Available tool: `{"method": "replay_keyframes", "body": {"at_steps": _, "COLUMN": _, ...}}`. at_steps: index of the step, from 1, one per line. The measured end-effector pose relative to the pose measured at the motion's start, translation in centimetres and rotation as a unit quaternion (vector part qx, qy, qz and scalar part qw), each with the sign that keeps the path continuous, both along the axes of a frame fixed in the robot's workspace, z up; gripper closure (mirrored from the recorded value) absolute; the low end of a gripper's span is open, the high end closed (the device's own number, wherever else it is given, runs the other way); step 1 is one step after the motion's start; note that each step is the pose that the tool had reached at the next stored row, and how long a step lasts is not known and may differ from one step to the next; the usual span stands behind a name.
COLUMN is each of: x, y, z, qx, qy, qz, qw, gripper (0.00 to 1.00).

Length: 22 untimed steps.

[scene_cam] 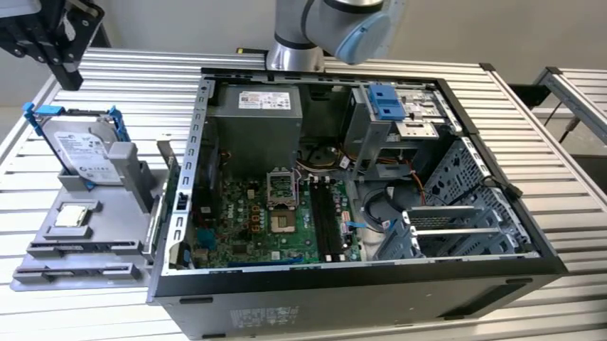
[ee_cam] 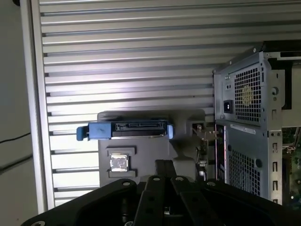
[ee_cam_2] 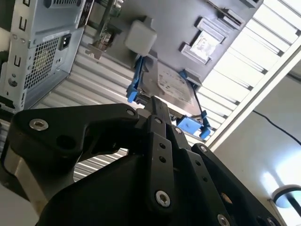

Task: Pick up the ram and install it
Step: 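Reach for the ram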

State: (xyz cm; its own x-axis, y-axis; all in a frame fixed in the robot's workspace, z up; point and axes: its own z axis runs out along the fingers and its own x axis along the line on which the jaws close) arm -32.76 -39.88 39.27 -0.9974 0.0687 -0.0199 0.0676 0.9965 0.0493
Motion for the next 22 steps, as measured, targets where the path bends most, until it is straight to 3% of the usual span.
{"method": "replay_keyframes", "body": {"at_steps": 11, "x": -2.83, "y": 0.00, "z": 0.00, "qx": 0.0000, "qy": 0.0000, "qz": 0.000, "qw": 1.00000, "gripper": 1.00}}
{"method": "replay_keyframes", "body": {"at_steps": 16, "x": -3.01, "y": -0.02, "z": 0.00, "qx": 0.0000, "qy": 0.0000, "qz": 0.000, "qw": 1.00000, "gripper": 1.00}}
{"method": "replay_keyframes", "body": {"at_steps": 22, "x": -3.01, "y": -0.68, "z": -0.01, "qx": 0.0000, "qy": 0.0000, "qz": 0.006, "qw": 0.99998, "gripper": 1.00}}
